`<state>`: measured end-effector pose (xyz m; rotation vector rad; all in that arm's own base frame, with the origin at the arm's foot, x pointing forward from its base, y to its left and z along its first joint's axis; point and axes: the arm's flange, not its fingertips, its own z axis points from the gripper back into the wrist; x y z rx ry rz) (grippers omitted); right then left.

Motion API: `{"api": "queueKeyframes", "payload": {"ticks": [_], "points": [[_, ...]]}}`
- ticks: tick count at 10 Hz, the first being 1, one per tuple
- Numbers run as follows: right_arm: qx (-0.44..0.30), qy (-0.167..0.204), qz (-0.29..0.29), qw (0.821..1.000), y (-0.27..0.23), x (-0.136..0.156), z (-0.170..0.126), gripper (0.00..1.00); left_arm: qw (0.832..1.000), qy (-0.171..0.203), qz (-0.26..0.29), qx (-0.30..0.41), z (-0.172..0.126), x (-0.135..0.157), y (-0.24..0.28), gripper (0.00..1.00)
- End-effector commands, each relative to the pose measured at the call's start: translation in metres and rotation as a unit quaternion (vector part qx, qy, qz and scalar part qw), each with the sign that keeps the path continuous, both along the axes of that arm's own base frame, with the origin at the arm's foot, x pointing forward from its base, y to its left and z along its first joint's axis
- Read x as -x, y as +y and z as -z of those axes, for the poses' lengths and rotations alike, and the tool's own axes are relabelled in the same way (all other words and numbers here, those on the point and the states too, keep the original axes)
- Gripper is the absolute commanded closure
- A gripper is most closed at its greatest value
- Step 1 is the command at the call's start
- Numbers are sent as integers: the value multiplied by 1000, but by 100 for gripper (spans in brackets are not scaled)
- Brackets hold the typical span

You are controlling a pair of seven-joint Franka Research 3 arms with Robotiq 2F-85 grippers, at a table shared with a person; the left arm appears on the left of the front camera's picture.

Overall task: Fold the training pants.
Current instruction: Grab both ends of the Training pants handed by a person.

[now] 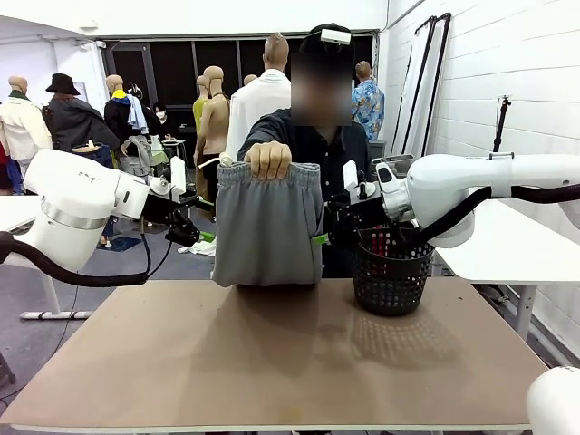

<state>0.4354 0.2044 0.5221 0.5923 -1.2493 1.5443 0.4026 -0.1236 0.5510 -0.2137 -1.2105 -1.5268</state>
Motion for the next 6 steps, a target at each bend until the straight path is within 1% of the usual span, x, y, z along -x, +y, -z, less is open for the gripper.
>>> {"api": "queueKeyframes", "payload": {"ticks": [1, 4, 6], "points": [[-16, 0, -6, 1000, 8, -7, -3, 0, 999, 4, 29, 18, 7, -12, -6, 0], [-26, 1, -16, 1000, 9, -5, -10, 0, 997, 21, 69, 36, 8, -12, -12, 0], [-26, 0, -19, 999, 12, -5, -12, 0, 995, 23, 82, 48, 8, -13, -16, 0]]}}
